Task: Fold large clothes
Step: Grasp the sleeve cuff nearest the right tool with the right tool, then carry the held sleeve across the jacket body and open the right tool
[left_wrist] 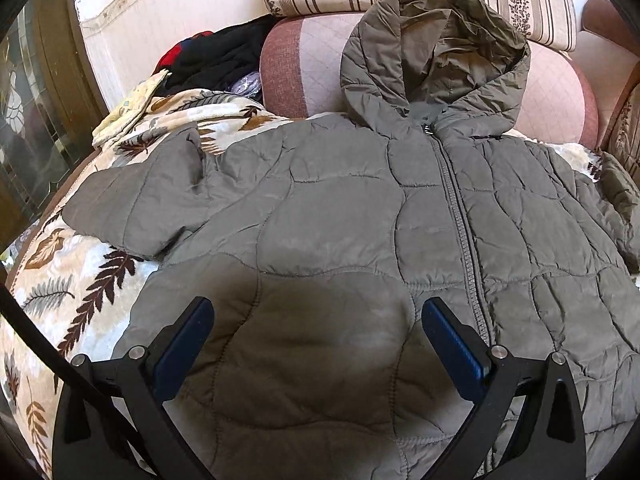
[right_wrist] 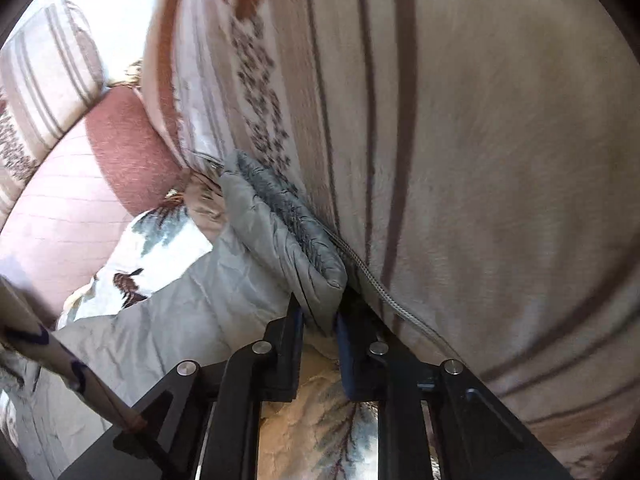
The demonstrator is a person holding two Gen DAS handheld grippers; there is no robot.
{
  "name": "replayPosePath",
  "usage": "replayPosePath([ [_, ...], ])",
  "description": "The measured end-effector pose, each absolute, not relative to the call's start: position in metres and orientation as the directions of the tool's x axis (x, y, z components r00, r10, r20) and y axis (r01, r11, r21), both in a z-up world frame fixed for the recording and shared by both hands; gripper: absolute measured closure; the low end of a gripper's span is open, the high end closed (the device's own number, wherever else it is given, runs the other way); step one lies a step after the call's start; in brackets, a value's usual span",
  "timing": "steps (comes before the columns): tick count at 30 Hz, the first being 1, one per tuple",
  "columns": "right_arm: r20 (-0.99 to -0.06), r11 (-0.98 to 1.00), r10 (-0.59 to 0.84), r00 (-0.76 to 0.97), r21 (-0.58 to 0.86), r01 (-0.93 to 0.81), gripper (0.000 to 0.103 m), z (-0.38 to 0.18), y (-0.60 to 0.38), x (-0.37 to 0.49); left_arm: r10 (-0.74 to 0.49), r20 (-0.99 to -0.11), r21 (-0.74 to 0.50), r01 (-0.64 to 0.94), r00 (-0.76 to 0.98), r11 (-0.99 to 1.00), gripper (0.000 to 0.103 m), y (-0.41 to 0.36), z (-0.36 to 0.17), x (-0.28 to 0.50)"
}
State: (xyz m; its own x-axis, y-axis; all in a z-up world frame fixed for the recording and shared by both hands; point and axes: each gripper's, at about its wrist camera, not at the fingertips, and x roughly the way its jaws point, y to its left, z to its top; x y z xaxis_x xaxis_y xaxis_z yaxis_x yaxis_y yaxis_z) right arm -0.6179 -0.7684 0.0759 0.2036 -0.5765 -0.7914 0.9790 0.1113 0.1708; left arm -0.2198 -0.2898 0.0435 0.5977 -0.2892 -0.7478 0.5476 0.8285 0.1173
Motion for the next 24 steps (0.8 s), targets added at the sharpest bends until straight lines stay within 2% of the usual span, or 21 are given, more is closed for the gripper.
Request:
replayPosePath([
  [7,-0.744,0.176,-0.614,0.263,0.195,0.965,0.089,0.12,-0.74,-0.616,-0.303,-0.736,0.097,0.539,0.605,0.837,0.0,-0.283,0.052,-0.22],
  [14,-0.668,0.312,-0.635,0.387,0.237,0.92,0.09,0.188,-0.694,-0.587,-0.319,-0.729,0.072,0.531,0.606,0.844,0.0,-0.275,0.06,-0.22],
  [24,-0.579,0.56,-0.543,0.608,0.291,0.776,0.091,0.257,-0.598,-0.504,-0.341,-0.715,0.026,0.51,0.611,0.86,0.0,-0.256,0.074,-0.215],
])
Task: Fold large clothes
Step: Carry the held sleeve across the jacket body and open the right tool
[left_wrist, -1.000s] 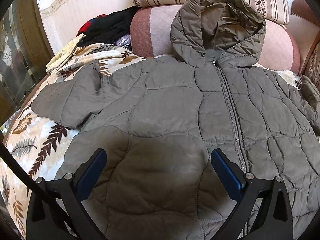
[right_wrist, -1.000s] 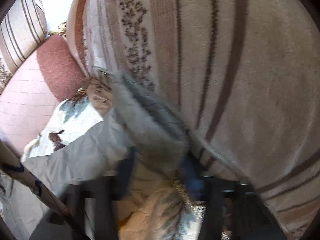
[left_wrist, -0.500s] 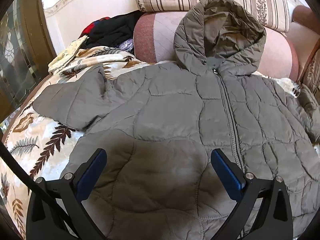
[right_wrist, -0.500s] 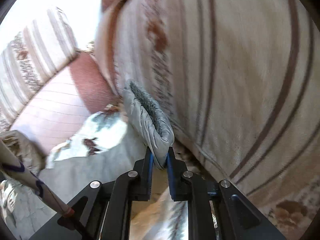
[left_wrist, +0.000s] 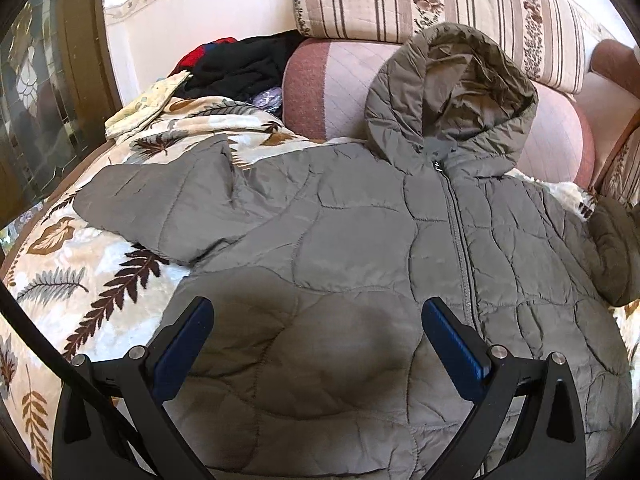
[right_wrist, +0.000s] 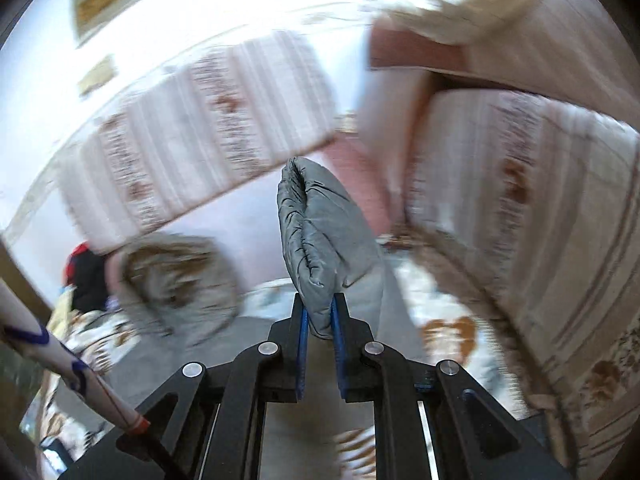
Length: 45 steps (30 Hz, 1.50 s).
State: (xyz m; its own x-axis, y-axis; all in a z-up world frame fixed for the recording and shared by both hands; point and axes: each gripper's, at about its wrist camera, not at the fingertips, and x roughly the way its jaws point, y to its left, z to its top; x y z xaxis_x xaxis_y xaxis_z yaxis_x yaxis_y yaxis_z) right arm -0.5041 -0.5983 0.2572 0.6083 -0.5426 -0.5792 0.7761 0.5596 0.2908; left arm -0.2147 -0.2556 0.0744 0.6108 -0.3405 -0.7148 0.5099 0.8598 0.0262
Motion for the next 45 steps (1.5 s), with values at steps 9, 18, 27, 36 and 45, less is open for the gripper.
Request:
replayPosePath([
  [9,-0.506,0.768,-0.309,0.805,0.367,0.525,0.091,0.272,-0.491,-0.403,-0.33,-0.707,0.003,0.47,0.626,0.883,0.0,-0.232,0.081,-0.203],
  [18,-0.533,0.789,-0.064,0.843,0.49,0.37,0.091,0.206,-0.423,-0.311,-0.299,-0.703,-0.007,0.414,0.645,0.91,0.0,-0.207,0.083,-0.19],
  [27,-0.638,0.715,0.067,0.767,0.567,0.409,0.091,0.098,-0.417,-0.26,-0.281,-0.706,-0.012,0.386,0.65,0.923,0.0,-0.202,0.082,-0.186],
  [36,-0.621,0.761,0.186,0.761,0.581,0.288,0.056,0.103,-0.406,-0.27,-0.275,-0.711,-0.008,0.383,0.648,0.924,0.0,-0.207,0.08,-0.185],
  [45,-0.705,0.748,-0.128,0.697,0.393,0.535,0.056,0.102,-0.473,-0.317,-0.258,-0.729,0.015,0.392,0.634,0.92,0.0,-0.218,0.069,-0.184],
])
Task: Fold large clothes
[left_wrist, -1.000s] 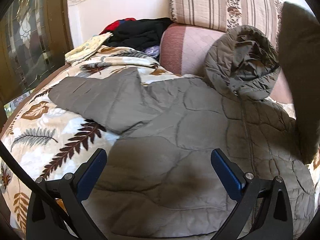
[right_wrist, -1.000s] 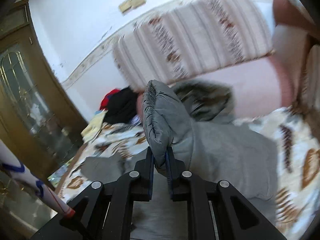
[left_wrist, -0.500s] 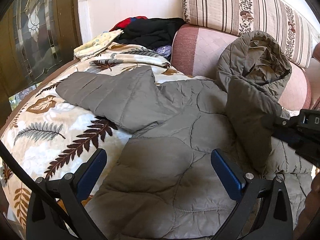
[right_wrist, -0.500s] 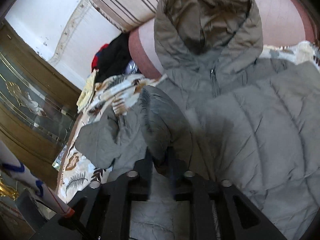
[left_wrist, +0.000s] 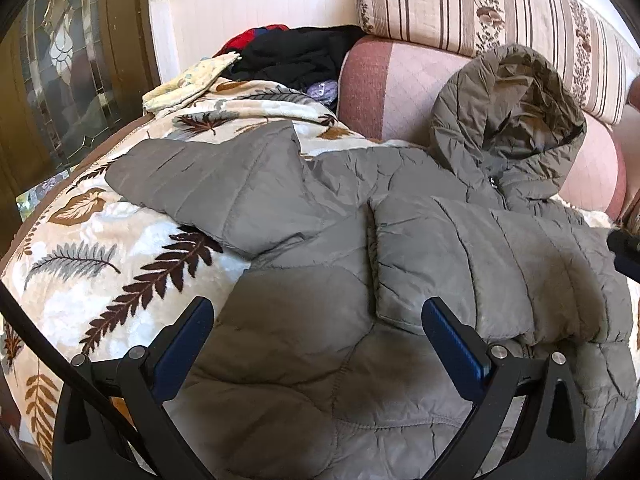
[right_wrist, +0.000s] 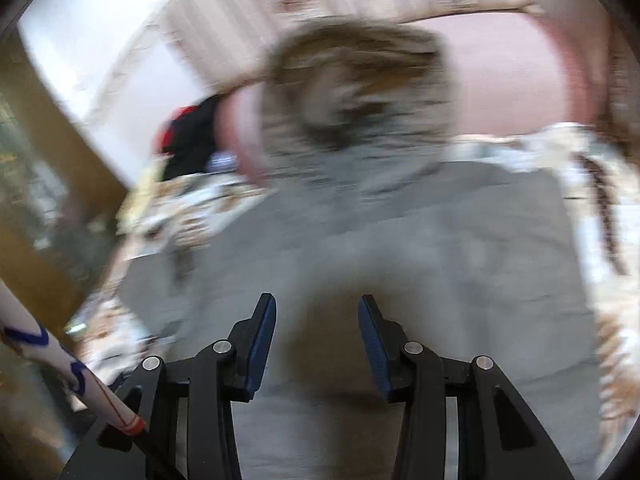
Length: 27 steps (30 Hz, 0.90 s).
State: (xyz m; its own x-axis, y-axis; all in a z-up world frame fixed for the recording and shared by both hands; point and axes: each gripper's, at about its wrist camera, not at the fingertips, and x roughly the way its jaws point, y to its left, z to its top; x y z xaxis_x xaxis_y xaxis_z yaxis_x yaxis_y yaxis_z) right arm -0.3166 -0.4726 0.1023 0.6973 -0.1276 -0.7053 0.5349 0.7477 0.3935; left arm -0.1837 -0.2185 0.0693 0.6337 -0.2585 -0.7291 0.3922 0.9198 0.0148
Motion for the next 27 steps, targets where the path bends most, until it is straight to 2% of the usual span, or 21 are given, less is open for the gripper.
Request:
replayPosePath([
  [3,-0.784,0.712,-0.227,0.578,0.272,0.648,0.056,0.078,-0.496,-0.324,-0.248,-0.749,0.024,0.4,0.614,0.916,0.0,-0.225,0.061,-0.181],
  [7,-0.855,0.69,-0.194,0.482,0.23,0.687,0.056,0.036,-0.508,-0.316,-0.2,-0.799,0.065,0.412,0.568,0.909,0.0,-0.236,0.043,-0.177],
  [11,-0.86,0.713,-0.206,0.468,0.195,0.673,0.051,0.024,-0.506,-0.309,-0.165,-0.845,0.085,0.433,0.508,0.898,0.0,-0.241,0.024,-0.173],
  [20,-0.811,0.776,-0.204,0.548,0.207,0.596,0.049,0.062,-0.451,-0.35,-0.21,-0.825,0.056,0.445,0.525,0.894,0.0,-0.242,0.037,-0.182],
  [25,-0.839,0.811,-0.216,0.499,0.13,0.57,0.044,0.037,-0.41,-0.379,-0.211,-0.814,0.067,0.449,0.541,0.891,0.0,-0.246,0.04,-0.189],
  [27,-0.845,0.819,-0.229,0.483,0.1,0.565,0.039,0.02,-0.402,-0.386,-0.213,-0.811,0.065,0.445,0.545,0.893,0.0,-0.246,0.041,-0.192],
])
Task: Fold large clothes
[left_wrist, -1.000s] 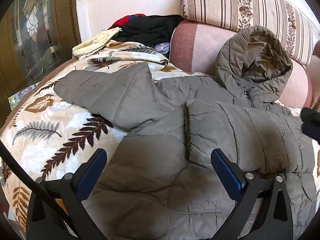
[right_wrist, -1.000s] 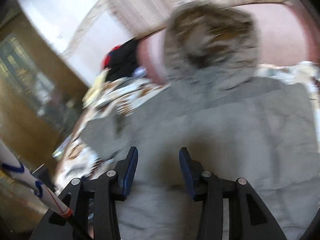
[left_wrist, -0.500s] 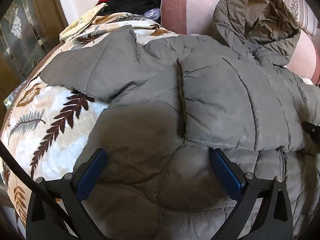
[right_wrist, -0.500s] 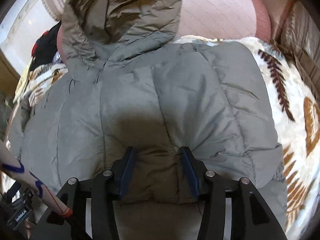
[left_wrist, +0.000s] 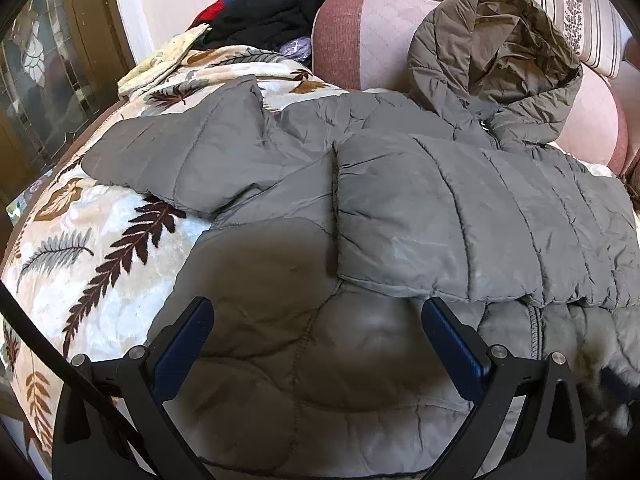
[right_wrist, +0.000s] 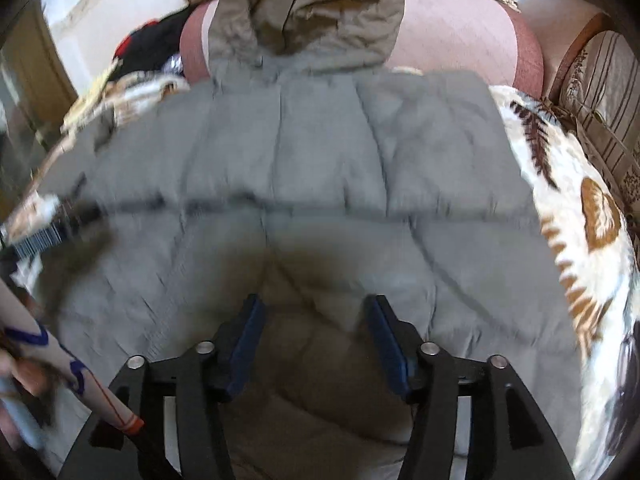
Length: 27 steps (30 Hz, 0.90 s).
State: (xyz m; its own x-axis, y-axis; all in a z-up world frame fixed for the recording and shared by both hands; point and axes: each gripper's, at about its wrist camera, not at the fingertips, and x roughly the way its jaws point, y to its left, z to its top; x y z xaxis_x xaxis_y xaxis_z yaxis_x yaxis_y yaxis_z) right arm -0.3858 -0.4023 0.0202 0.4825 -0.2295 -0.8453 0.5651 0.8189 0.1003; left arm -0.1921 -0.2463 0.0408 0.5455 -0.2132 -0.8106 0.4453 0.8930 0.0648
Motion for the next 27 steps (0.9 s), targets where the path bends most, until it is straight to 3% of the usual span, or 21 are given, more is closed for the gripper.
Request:
replayPosePath([
  [9,-0.823,0.816,-0.284,0.491,0.062,0.575,0.027,0.005,-0.399,-0.39,-0.24,-0.752,0.081,0.447,0.614,0.891,0.0,-0.251,0.033,-0.203],
  [16,-0.837,0.813,-0.309,0.451,0.013,0.582,0.02,0.005,-0.397,-0.38,-0.269,-0.762,0.014,0.43,0.589,0.903,0.0,-0.247,0.013,-0.197],
  [21,-0.853,0.801,-0.282,0.44,0.043,0.597,0.018,0.007,-0.402,-0.378,-0.286,-0.755,-0.016,0.421,0.59,0.907,0.0,-0.239,0.012,-0.198],
  [27,-0.861,0.804,-0.227,0.454,0.097,0.586,0.011,0.008,-0.408,-0.375,-0.22,-0.783,0.012,0.369,0.581,0.93,0.0,-0.213,0.041,-0.219],
])
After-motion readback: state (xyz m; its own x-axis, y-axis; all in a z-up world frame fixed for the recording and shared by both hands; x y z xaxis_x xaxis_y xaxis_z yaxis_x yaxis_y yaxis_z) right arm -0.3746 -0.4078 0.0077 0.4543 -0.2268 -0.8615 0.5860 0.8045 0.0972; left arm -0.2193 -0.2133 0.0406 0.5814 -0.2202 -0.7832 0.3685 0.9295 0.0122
